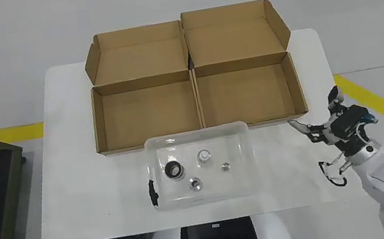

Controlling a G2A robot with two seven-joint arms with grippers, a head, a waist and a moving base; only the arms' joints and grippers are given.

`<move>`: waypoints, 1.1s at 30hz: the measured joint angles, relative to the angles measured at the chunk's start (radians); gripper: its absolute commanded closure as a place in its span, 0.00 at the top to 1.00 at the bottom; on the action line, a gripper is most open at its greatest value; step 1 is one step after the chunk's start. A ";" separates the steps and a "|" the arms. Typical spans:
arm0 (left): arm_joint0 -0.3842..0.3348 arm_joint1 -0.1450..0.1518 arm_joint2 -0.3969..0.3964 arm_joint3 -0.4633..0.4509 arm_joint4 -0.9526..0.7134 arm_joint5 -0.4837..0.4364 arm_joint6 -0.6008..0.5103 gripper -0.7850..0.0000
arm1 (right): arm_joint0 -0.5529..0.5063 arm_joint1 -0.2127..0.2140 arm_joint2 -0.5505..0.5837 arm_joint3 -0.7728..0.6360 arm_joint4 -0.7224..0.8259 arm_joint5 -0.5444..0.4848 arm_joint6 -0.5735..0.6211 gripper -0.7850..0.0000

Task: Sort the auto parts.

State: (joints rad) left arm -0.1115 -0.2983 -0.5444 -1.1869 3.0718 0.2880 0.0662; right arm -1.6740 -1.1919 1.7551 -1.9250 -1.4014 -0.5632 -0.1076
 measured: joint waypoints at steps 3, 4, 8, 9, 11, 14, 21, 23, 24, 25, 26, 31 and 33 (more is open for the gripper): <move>0.000 0.000 0.000 0.000 0.000 0.000 0.000 1.00 | 0.013 0.001 -0.045 -0.027 -0.039 -0.019 0.015 1.00; 0.000 0.000 0.000 0.000 0.000 0.000 0.000 1.00 | 0.017 0.002 -0.059 -0.036 -0.049 -0.034 0.022 1.00; 0.000 0.000 0.000 0.000 0.000 0.000 0.000 1.00 | 0.036 0.007 -0.128 -0.082 -0.091 -0.117 0.058 1.00; 0.000 0.000 0.000 0.000 0.000 0.000 0.000 1.00 | 0.041 0.009 -0.150 -0.096 -0.103 -0.145 0.068 1.00; 0.000 0.000 0.000 0.000 0.000 0.000 0.000 1.00 | 0.047 0.011 -0.178 -0.114 -0.123 -0.177 0.086 1.00; 0.000 0.000 0.000 0.000 0.000 0.000 0.000 1.00 | 0.057 0.015 -0.229 -0.144 -0.169 -0.231 0.131 1.00; 0.000 0.000 0.000 0.000 0.000 0.000 0.000 1.00 | 0.104 0.019 -0.350 -0.161 -0.198 -0.316 0.235 1.00; 0.000 0.000 0.000 0.000 0.000 0.000 0.000 1.00 | 0.118 0.019 -0.373 -0.161 -0.193 -0.315 0.259 1.00; 0.000 0.000 0.000 0.000 0.000 0.000 0.000 1.00 | 0.129 0.018 -0.388 -0.159 -0.187 -0.314 0.274 1.00; 0.000 0.000 0.000 0.000 0.000 0.000 0.000 1.00 | 0.137 0.017 -0.400 -0.156 -0.181 -0.312 0.286 1.00; 0.000 0.000 0.000 0.000 0.000 0.000 0.000 1.00 | 0.146 0.017 -0.410 -0.152 -0.175 -0.309 0.298 1.00; 0.000 0.000 0.000 0.000 0.000 0.000 0.000 1.00 | 0.197 0.012 -0.466 -0.121 -0.147 -0.278 0.365 1.00; 0.000 0.000 0.000 0.000 0.000 0.000 0.000 1.00 | 0.217 0.010 -0.492 -0.105 -0.136 -0.270 0.387 1.00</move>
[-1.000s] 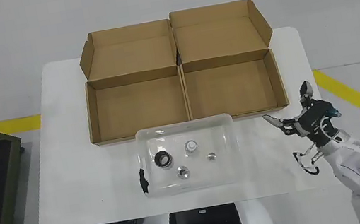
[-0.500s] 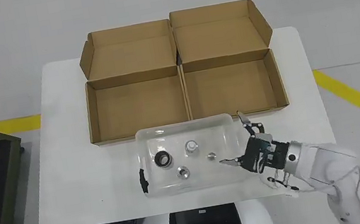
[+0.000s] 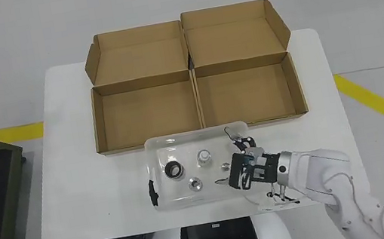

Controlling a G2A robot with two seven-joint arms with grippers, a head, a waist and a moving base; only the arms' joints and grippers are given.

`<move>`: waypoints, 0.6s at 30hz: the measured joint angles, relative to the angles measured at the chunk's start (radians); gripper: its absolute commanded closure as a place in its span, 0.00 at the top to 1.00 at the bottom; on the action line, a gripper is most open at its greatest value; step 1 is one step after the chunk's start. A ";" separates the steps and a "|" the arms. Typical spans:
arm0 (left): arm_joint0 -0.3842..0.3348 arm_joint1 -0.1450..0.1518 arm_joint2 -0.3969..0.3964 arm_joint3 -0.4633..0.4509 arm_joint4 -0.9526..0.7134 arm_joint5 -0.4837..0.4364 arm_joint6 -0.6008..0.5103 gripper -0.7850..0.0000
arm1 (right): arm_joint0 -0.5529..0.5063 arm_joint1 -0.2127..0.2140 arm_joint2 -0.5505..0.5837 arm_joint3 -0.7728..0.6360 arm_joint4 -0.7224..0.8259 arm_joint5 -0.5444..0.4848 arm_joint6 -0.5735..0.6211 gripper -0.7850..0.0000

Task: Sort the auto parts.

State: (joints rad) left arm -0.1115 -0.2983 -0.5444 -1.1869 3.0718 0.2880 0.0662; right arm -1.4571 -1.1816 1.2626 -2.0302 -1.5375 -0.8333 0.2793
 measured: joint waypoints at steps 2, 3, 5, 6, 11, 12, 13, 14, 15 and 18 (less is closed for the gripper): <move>0.000 0.000 0.000 0.000 0.000 0.000 0.000 1.00 | 0.018 -0.002 -0.022 0.017 0.004 0.009 0.016 1.00; 0.000 0.000 0.000 0.000 0.000 0.000 0.000 1.00 | 0.030 -0.003 -0.036 0.030 0.005 0.017 0.025 1.00; 0.000 0.000 0.000 0.000 0.000 0.000 0.000 1.00 | 0.047 -0.005 -0.055 0.046 0.004 0.031 0.036 1.00; 0.000 0.000 0.000 0.000 0.000 0.000 0.000 1.00 | 0.058 -0.007 -0.066 0.055 0.003 0.039 0.041 1.00; 0.000 0.000 0.000 0.000 0.000 0.000 0.000 1.00 | 0.091 -0.010 -0.101 0.088 0.012 0.058 0.058 1.00; 0.000 0.000 0.000 0.000 0.000 0.000 0.000 1.00 | 0.099 -0.010 -0.107 0.095 0.017 0.059 0.065 1.00; 0.000 0.000 0.000 0.000 0.000 0.000 0.000 1.00 | 0.104 -0.011 -0.112 0.100 0.020 0.059 0.071 1.00; 0.000 0.000 0.000 0.000 0.000 0.000 0.000 1.00 | 0.109 -0.011 -0.116 0.104 0.024 0.060 0.076 1.00; 0.000 0.000 0.000 0.000 0.000 0.000 0.000 1.00 | 0.115 -0.011 -0.122 0.109 0.027 0.060 0.083 1.00; 0.000 0.000 0.000 0.000 0.000 0.000 0.000 1.00 | 0.127 -0.012 -0.139 0.121 0.040 0.058 0.095 1.00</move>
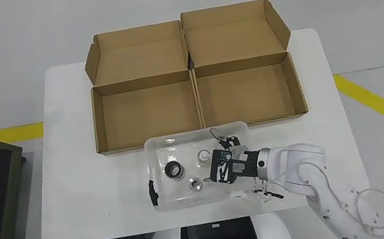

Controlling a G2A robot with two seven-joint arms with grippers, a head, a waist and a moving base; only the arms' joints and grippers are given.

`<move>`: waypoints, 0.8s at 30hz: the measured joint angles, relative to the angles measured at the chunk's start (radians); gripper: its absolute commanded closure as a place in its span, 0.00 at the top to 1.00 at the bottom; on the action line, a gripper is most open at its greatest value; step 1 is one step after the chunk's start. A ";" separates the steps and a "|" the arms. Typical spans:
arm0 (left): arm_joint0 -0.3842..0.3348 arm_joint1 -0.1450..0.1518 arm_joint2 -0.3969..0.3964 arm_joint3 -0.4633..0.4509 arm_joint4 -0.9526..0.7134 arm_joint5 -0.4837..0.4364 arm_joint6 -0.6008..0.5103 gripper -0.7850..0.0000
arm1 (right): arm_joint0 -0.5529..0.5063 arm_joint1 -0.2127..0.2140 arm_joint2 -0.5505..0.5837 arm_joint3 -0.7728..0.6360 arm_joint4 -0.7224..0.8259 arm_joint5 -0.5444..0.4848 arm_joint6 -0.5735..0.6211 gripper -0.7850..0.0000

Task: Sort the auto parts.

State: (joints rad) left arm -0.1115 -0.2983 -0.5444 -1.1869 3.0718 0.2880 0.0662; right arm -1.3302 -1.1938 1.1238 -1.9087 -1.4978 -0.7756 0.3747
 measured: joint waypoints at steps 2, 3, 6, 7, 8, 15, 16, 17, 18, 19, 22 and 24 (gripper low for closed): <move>0.000 0.000 0.000 0.000 0.000 0.000 0.000 1.00 | 0.007 0.000 -0.009 0.008 0.007 0.001 0.006 0.95; 0.000 0.000 0.000 0.000 0.000 0.000 0.000 1.00 | 0.012 -0.001 -0.014 0.014 0.009 0.004 0.011 0.87; 0.000 0.000 0.000 0.000 0.000 0.000 0.000 1.00 | 0.024 -0.002 -0.027 0.031 0.014 0.015 0.024 0.65; 0.000 0.000 0.000 0.000 0.000 0.000 0.000 1.00 | 0.028 -0.002 -0.031 0.035 0.015 0.018 0.027 0.65; 0.000 0.000 0.000 0.000 0.000 0.000 0.000 1.00 | 0.031 -0.003 -0.034 0.039 0.016 0.020 0.029 0.65; 0.000 0.000 0.000 0.000 0.000 0.000 0.000 1.00 | 0.053 -0.004 -0.052 0.070 0.029 0.034 0.043 0.49; 0.000 0.000 0.000 0.000 0.000 0.000 0.000 1.00 | 0.055 -0.004 -0.054 0.073 0.031 0.035 0.045 0.47; 0.000 0.000 0.000 0.000 0.000 0.000 0.000 1.00 | 0.057 -0.004 -0.056 0.076 0.032 0.035 0.047 0.47; 0.000 0.000 0.000 0.000 0.000 0.000 0.000 1.00 | 0.060 -0.004 -0.059 0.080 0.034 0.036 0.050 0.41; 0.000 0.000 0.000 0.000 0.000 0.000 0.000 1.00 | 0.062 -0.004 -0.062 0.083 0.036 0.036 0.052 0.33; 0.000 0.000 0.000 0.000 0.000 0.000 0.000 1.00 | 0.069 -0.004 -0.068 0.096 0.055 0.028 0.055 0.02; 0.000 0.000 0.000 0.000 0.000 0.000 0.000 1.00 | 0.075 -0.003 -0.071 0.099 0.063 0.021 0.059 0.00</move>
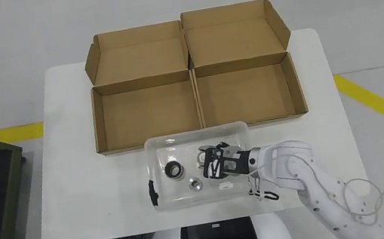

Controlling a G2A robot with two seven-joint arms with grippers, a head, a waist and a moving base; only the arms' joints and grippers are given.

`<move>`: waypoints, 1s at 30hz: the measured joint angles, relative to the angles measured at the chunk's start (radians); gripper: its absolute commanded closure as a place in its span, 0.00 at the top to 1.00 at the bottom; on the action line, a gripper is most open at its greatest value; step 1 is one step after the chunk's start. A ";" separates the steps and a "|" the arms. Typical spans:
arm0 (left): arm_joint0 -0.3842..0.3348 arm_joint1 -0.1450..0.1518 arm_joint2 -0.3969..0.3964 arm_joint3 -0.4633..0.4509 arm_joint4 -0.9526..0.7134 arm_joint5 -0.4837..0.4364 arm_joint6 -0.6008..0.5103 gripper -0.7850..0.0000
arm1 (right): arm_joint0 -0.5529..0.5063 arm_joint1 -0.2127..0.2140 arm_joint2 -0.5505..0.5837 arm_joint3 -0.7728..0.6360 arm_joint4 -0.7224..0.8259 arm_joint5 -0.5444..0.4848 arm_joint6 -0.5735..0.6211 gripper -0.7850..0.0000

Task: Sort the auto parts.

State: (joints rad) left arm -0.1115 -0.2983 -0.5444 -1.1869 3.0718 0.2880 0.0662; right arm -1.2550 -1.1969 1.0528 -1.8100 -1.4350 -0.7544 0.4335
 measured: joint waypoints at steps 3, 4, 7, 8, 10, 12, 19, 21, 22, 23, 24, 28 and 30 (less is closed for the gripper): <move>0.000 0.000 0.000 0.000 0.000 0.000 0.000 1.00 | 0.000 0.002 0.001 -0.008 0.004 -0.005 0.001 0.00; 0.000 0.000 0.000 0.000 0.000 0.000 0.000 1.00 | -0.002 0.003 0.003 -0.013 0.004 -0.005 0.001 0.00; 0.000 0.000 0.000 0.000 0.000 0.000 0.000 1.00 | -0.017 0.009 0.018 -0.042 0.006 -0.012 -0.008 0.00; 0.000 0.000 0.000 0.000 0.000 0.000 0.000 1.00 | -0.024 0.011 0.024 -0.054 0.008 -0.015 -0.013 0.00; 0.000 0.000 0.000 0.000 0.000 0.000 0.000 1.00 | -0.042 0.016 0.043 -0.088 0.019 -0.025 -0.035 0.00; 0.000 0.000 0.000 0.000 0.000 0.000 0.000 1.00 | -0.062 0.022 0.064 -0.122 0.036 -0.042 -0.065 0.00; 0.000 0.000 0.000 0.000 0.000 0.000 0.000 1.00 | -0.103 0.036 0.133 -0.178 0.150 -0.103 -0.208 0.00; 0.000 0.000 0.000 0.000 0.000 0.000 0.000 1.00 | -0.100 0.036 0.142 -0.165 0.216 -0.121 -0.249 0.00; 0.000 0.000 0.000 0.000 0.000 0.000 0.000 1.00 | -0.097 0.037 0.146 -0.159 0.248 -0.129 -0.265 0.00; 0.000 0.000 0.000 0.000 0.000 0.000 0.000 1.00 | -0.092 0.037 0.151 -0.153 0.280 -0.133 -0.276 0.00; 0.000 0.000 0.000 0.000 0.000 0.000 0.000 1.00 | -0.084 0.037 0.157 -0.148 0.320 -0.135 -0.290 0.00; 0.000 0.000 0.000 0.000 0.000 0.000 0.000 1.00 | -0.069 0.037 0.185 -0.145 0.425 -0.115 -0.345 0.00; 0.000 0.000 0.000 0.000 0.000 0.000 0.000 1.00 | -0.068 0.036 0.200 -0.146 0.467 -0.100 -0.381 0.00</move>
State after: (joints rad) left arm -0.1115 -0.2983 -0.5444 -1.1869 3.0718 0.2880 0.0662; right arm -1.3231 -1.1605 1.2524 -1.9563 -0.9678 -0.8544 0.0523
